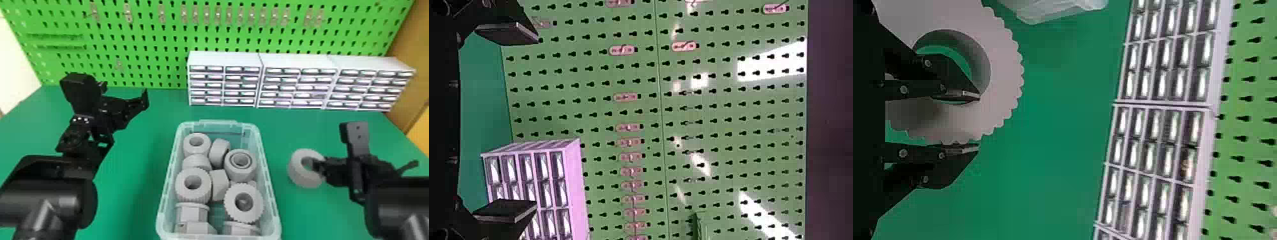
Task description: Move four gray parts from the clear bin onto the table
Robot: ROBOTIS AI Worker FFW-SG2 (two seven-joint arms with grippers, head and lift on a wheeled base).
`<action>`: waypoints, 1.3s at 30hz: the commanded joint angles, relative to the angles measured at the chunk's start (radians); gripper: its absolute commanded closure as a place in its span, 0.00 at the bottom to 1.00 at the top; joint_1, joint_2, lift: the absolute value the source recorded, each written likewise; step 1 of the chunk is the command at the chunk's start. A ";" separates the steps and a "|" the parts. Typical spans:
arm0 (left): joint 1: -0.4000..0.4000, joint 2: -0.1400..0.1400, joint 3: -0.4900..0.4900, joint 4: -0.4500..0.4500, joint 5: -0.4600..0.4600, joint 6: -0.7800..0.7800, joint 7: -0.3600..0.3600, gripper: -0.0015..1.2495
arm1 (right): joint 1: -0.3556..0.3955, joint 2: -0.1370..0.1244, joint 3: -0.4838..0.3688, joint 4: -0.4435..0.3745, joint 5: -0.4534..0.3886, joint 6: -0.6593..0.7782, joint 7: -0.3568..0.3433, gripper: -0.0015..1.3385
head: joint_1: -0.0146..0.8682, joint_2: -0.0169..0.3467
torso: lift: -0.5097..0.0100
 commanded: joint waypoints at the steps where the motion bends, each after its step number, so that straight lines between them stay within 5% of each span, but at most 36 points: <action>1: 0.000 -0.001 -0.003 0.000 0.000 0.000 0.000 0.10 | 0.019 -0.001 -0.005 0.048 -0.003 -0.015 0.000 0.79 | 0.78 0.14 | 0.89; 23: 0.000 -0.001 -0.004 0.000 0.000 0.000 0.000 0.10 | 0.036 -0.017 -0.010 0.143 -0.051 -0.053 0.000 0.79 | 0.78 0.14 | 0.89; 31: 0.000 -0.001 -0.006 0.002 -0.001 0.000 0.000 0.10 | 0.038 -0.019 -0.008 0.143 -0.051 -0.073 0.000 0.45 | 0.78 0.14 | 0.89; 39: 0.000 -0.001 -0.006 0.002 -0.001 0.000 0.000 0.10 | 0.042 -0.024 -0.005 0.143 -0.045 -0.071 0.002 0.43 | 0.78 0.14 | 0.89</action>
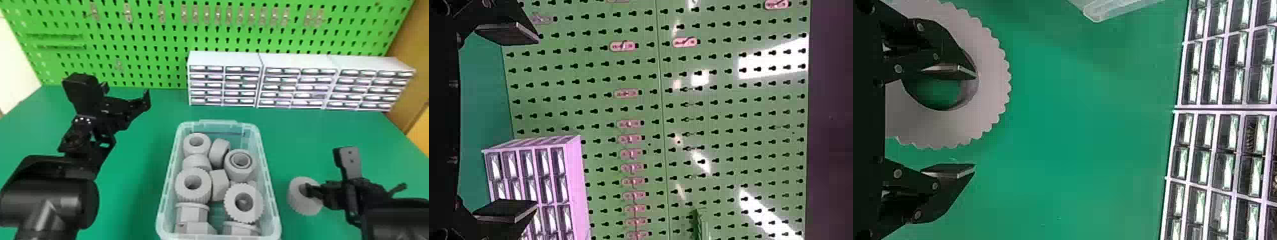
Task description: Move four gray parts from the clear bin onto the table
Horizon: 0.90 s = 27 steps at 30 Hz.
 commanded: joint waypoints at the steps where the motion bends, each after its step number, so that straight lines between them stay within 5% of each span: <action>1: 0.000 0.000 0.001 0.000 0.000 0.000 0.000 0.10 | 0.000 -0.002 0.001 0.000 0.001 0.000 0.001 0.43 | 0.78 0.14 | 0.89; 27: 0.006 0.000 0.001 0.001 -0.004 0.000 -0.002 0.10 | -0.164 0.011 0.052 -0.055 0.096 0.166 0.024 0.39 | 0.78 0.14 | 0.89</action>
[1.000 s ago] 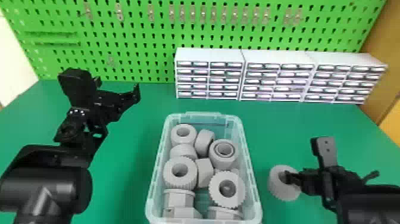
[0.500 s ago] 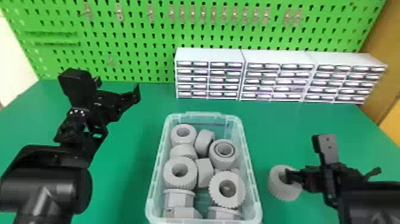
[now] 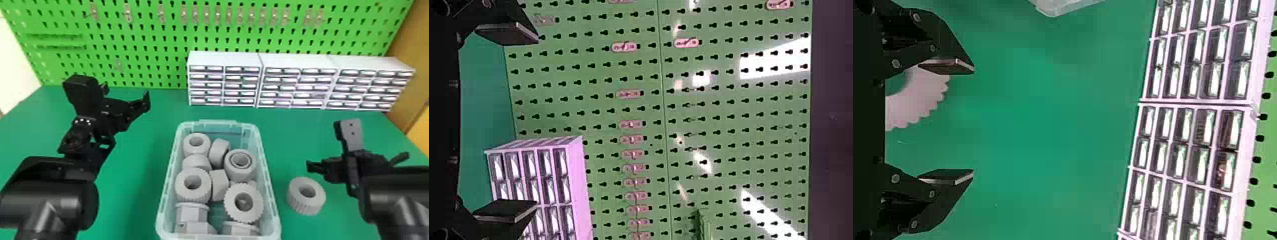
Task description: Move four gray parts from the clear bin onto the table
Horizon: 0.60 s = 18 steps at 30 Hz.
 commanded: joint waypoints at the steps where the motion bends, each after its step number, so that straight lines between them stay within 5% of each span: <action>1: 0.001 0.000 0.000 0.000 -0.001 0.000 0.000 0.10 | -0.053 0.010 0.025 0.000 0.023 0.046 0.000 0.39 | 0.78 0.14 | 0.89; 18: 0.001 0.000 0.001 0.000 -0.005 0.002 0.000 0.10 | -0.214 -0.002 0.217 -0.049 -0.021 0.190 0.002 0.39 | 0.78 0.14 | 0.89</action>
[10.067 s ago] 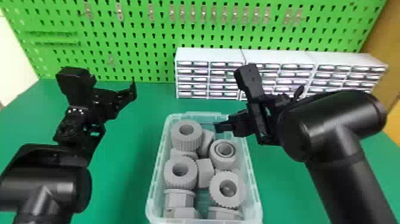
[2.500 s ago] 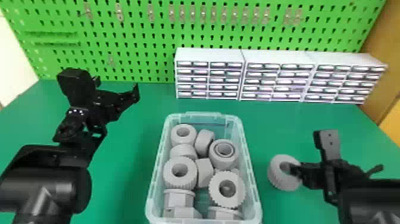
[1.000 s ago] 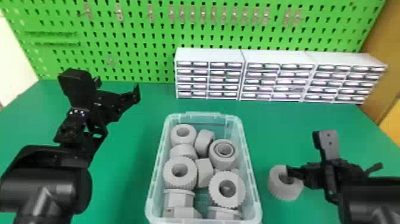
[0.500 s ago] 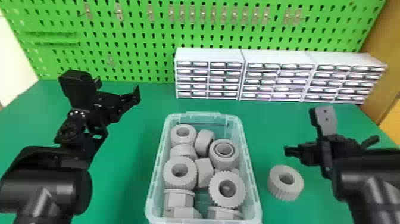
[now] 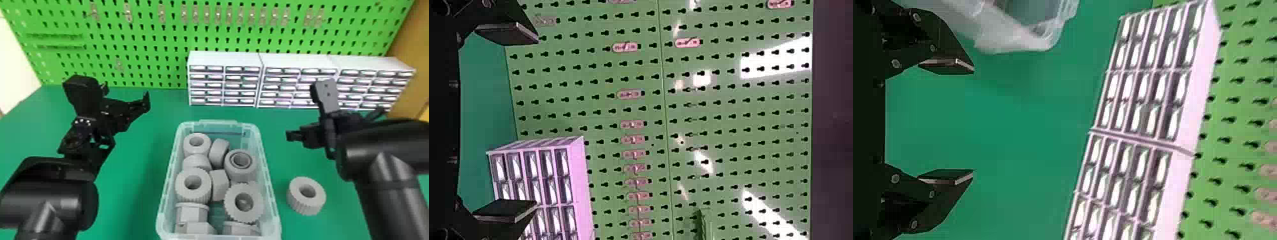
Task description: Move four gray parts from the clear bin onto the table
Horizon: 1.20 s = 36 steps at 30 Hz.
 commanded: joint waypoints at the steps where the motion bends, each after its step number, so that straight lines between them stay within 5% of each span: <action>1: 0.000 0.000 0.002 0.000 0.000 0.003 0.000 0.10 | -0.037 -0.001 0.057 -0.015 -0.041 0.042 0.000 0.39 | 0.78 0.14 | 0.89; 17: 0.003 0.000 0.002 0.000 -0.002 0.008 0.000 0.10 | -0.058 0.017 0.192 -0.040 -0.161 0.132 0.000 0.39 | 0.78 0.14 | 0.89; 36: 0.003 0.000 0.003 -0.002 -0.005 0.015 -0.012 0.10 | 0.054 0.005 0.159 -0.238 -0.089 0.387 0.000 0.39 | 0.78 0.14 | 0.89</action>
